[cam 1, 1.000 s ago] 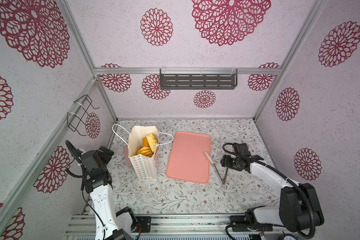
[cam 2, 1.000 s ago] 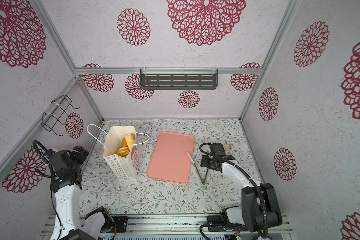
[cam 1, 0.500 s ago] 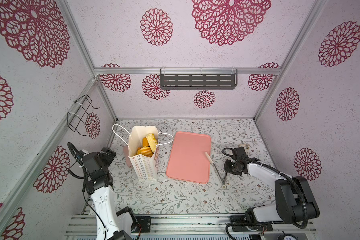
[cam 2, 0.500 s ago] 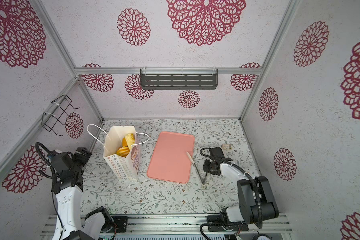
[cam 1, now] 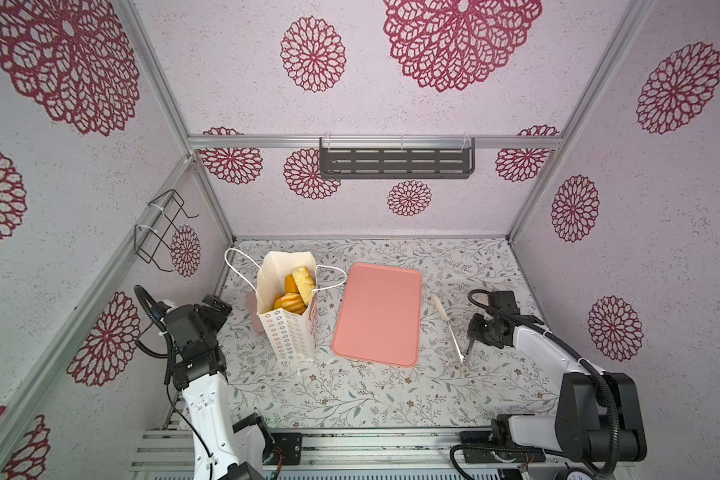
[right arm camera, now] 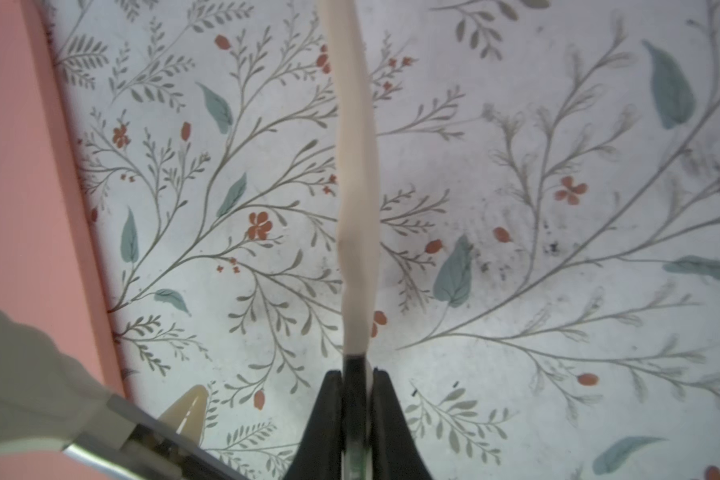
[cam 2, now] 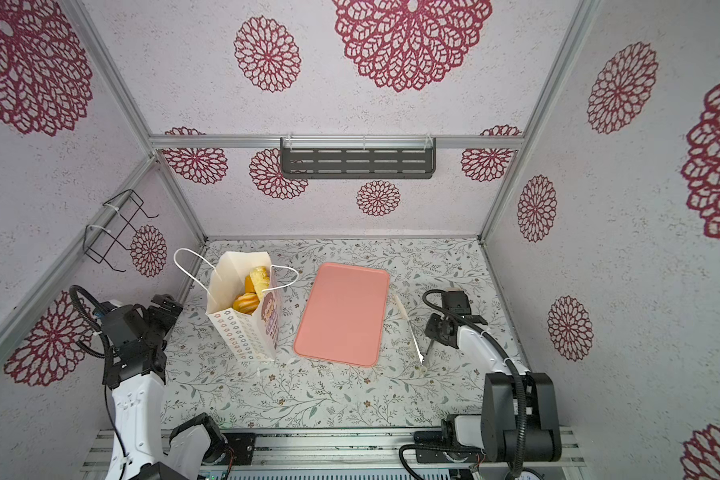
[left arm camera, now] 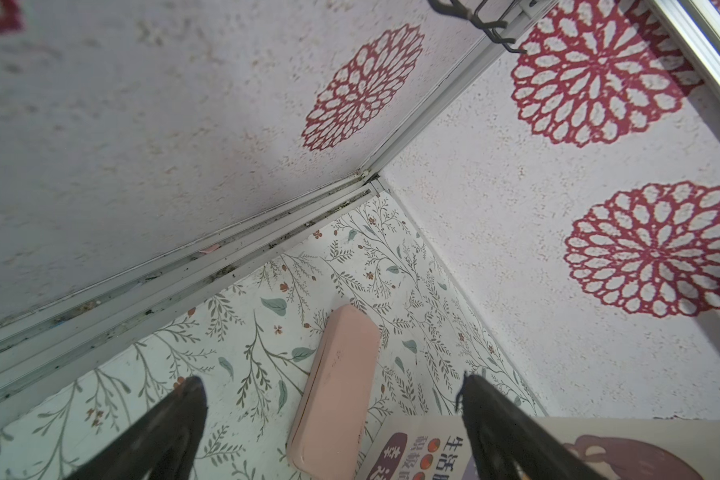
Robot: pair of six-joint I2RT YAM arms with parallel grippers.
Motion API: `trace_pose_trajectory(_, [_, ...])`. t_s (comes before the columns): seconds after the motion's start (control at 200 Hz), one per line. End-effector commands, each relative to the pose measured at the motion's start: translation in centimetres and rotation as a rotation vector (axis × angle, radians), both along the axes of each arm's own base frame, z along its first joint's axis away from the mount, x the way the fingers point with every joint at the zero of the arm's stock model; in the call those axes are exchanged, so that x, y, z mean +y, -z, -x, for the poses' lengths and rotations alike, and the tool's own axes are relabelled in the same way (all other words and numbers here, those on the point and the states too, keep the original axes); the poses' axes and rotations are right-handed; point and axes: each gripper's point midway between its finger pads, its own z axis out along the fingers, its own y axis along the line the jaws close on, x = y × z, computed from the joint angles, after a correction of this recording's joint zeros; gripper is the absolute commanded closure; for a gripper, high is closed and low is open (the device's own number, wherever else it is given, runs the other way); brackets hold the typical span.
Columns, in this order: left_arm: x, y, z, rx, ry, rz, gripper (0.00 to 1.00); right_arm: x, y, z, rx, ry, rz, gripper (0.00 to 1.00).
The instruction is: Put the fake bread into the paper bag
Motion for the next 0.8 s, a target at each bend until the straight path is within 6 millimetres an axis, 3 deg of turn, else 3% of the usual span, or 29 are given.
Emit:
trace_pose_trajectory(0.0, [0.9,-0.1,0.3,0.037,-0.033,-0.051,0.03,-0.7,-0.7,0.0,-0.012,-0.013,0.028,0.84])
trace_pose_trajectory(0.155, [1.2,-0.3,0.0,0.083,-0.019,-0.076,0.00,-0.9,-1.0,-0.3,-0.021,-0.009,0.023,0.34])
trace_pose_trajectory(0.225, [2.0,0.2,0.0,0.046,-0.069,-0.074,0.09,-1.0,-1.7,-0.8,-0.044,-0.008,0.025,0.19])
trace_pose_trajectory(0.315, [1.2,-0.7,-1.0,-0.011,0.029,-0.149,0.04,-0.9,-3.4,-1.7,-0.102,-0.014,0.027,0.14])
trace_pose_trajectory(0.43, [3.0,-0.5,-0.1,-0.041,-0.110,-0.217,0.02,-1.7,-6.9,-3.3,-0.220,0.005,0.067,0.10])
trace_pose_trajectory(0.545, [3.0,-0.2,-0.1,0.015,-0.144,-0.383,0.03,-4.4,-11.2,-4.7,-0.391,0.126,0.181,0.07])
trace_pose_trajectory(0.625, [2.9,0.8,-0.5,0.067,-0.145,-0.412,0.03,-3.0,-14.2,-6.5,-0.615,-0.005,0.193,0.01])
trace_pose_trajectory(0.675, [2.9,1.5,-0.9,0.075,-0.140,-0.411,0.03,-2.8,-14.5,-6.9,-0.684,-0.033,0.223,0.01])
trace_pose_trajectory(0.746, [2.8,2.3,-1.5,0.077,-0.131,-0.415,0.03,-5.1,-14.0,-6.9,-0.721,0.104,0.280,0.02])
trace_pose_trajectory(0.796, [2.7,3.0,-2.0,0.080,-0.121,-0.415,0.03,-5.6,-13.6,-6.9,-0.733,0.114,0.316,0.01])
